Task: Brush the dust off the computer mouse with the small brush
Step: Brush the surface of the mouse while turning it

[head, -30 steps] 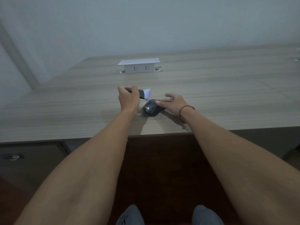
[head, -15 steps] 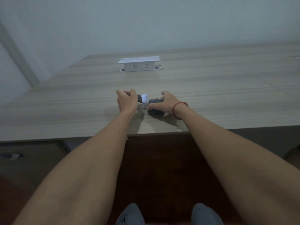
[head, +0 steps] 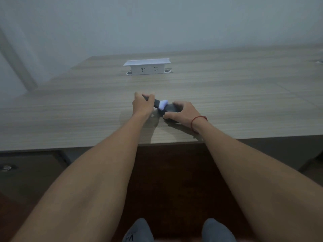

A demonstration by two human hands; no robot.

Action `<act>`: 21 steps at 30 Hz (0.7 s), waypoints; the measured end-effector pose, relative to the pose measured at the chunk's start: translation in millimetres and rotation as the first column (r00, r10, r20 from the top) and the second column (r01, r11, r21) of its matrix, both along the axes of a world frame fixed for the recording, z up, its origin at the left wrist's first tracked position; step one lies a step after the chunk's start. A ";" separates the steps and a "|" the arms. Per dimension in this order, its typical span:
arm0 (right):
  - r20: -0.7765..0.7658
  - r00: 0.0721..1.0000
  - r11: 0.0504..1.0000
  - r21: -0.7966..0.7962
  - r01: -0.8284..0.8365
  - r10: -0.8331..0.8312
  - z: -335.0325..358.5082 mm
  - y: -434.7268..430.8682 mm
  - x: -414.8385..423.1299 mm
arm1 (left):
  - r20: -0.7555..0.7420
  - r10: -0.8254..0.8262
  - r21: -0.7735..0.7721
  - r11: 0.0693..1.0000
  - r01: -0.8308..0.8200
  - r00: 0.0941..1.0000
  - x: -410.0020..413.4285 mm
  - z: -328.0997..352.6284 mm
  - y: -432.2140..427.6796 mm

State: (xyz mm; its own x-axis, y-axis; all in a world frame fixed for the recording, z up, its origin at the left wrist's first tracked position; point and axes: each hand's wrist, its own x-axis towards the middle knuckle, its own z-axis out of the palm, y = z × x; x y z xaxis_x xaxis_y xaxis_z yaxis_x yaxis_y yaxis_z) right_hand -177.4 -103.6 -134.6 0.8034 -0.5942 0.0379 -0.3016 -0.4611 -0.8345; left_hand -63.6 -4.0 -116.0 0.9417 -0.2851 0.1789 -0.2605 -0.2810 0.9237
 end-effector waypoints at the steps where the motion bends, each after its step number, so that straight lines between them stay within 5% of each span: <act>1: 0.005 1.000 1.000 -0.009 -0.004 0.004 -1.2 -0.2 0.5 | -0.015 0.062 0.001 0.998 -0.062 0.998 2.3 0.3 -0.5; 3: 0.013 1.000 0.999 -0.027 0.018 -0.018 -2.2 1.6 1.4 | -0.035 0.128 -0.019 0.992 -0.128 0.991 6.8 1.6 -1.9; 8: 0.021 0.998 0.998 -0.025 0.052 -0.051 -5.5 6.4 4.9 | -0.021 -0.061 -0.013 0.998 0.061 0.998 10.2 9.7 -16.7; 15: 0.047 0.995 0.995 -0.059 0.086 -0.083 -5.0 10.4 -0.2 | -0.124 -0.067 -0.006 0.998 0.067 0.990 15.7 1.8 -23.8; 21: 0.054 0.989 0.988 -0.053 0.142 -0.139 -4.9 17.7 -3.6 | -0.041 0.083 0.042 0.996 -0.081 0.996 7.7 3.8 -20.1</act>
